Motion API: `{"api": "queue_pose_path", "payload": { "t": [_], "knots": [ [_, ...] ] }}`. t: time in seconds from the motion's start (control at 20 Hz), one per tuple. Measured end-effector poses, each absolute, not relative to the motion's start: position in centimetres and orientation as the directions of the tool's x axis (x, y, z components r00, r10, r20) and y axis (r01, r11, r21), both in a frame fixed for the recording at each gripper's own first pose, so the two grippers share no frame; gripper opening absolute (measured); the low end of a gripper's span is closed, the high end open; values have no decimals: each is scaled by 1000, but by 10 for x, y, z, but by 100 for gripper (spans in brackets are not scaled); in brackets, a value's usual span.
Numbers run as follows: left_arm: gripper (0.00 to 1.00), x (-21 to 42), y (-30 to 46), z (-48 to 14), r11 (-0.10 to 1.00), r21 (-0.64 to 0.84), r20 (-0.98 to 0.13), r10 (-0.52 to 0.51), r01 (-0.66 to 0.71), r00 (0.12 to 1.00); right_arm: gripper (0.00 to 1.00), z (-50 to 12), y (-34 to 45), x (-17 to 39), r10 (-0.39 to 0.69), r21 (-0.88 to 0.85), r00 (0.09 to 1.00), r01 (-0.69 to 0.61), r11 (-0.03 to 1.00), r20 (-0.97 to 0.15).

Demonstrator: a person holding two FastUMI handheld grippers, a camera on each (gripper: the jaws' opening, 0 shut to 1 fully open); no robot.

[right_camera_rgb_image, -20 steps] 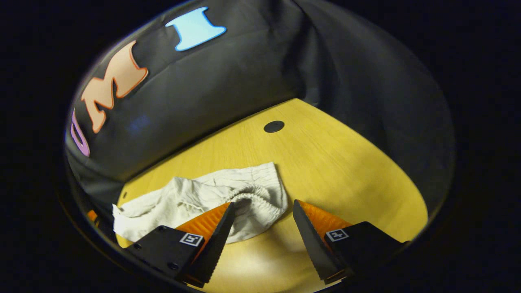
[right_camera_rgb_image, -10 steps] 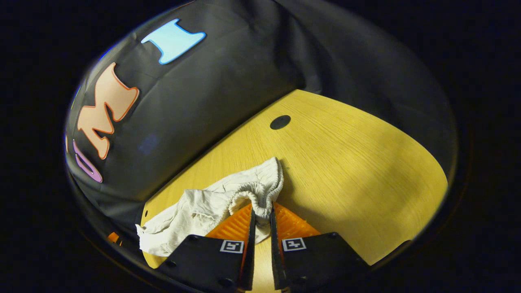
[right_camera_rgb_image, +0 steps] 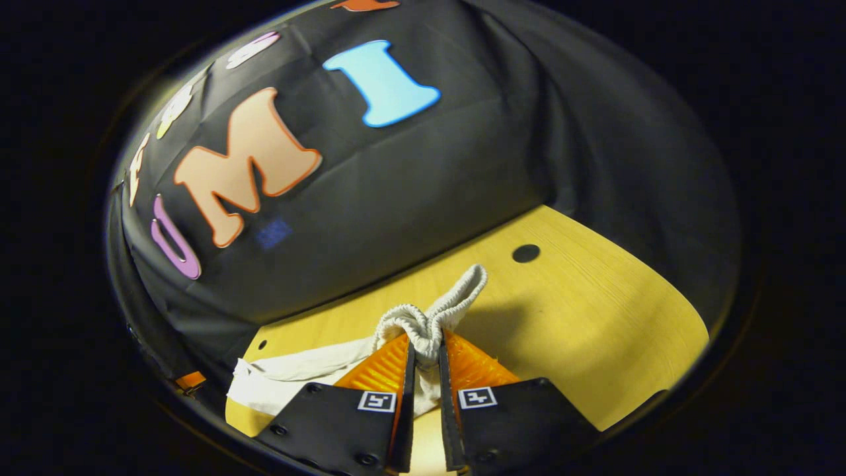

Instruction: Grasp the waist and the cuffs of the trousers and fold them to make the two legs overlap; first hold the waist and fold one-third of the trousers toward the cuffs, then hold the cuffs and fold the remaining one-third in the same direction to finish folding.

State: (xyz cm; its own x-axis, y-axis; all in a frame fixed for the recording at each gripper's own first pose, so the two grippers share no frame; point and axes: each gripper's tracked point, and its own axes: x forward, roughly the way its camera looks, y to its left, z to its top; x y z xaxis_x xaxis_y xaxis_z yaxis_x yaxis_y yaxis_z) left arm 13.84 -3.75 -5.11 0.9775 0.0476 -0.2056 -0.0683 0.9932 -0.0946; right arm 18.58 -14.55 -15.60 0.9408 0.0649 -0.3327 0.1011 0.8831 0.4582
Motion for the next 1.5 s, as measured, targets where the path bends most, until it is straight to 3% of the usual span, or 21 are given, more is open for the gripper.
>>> {"api": "queue_pose_path", "payload": {
  "t": [0.3, 0.55, 0.85, 0.95, 1.1, 1.5],
  "knots": [
    [95, 138, 22, -57, 994, -100, -225, 25, -49, 974, 20, -111, -14, 176, 123, 347, 953, -21, 938, -275],
    [96, 144, 77, -64, 997, -61, -252, 26, -43, 967, 20, -107, 122, 184, 230, 292, 933, -146, 945, -276],
    [95, 153, 136, -90, 994, -60, -314, 69, -92, 947, 20, -153, 217, 194, 283, 244, 876, -197, 949, -391],
    [96, 157, 144, -101, 994, -59, -340, 70, -96, 938, 25, -158, 228, 194, 294, 243, 863, -207, 948, -411],
    [96, 168, 156, -119, 994, -56, -371, 66, -93, 926, 95, -163, 232, 184, 273, 242, 866, -183, 953, -418],
    [96, 183, 168, -169, 993, -70, -474, 53, -98, 879, 97, -161, 173, 167, 95, 186, 893, -13, 983, -441]
  ]
}}
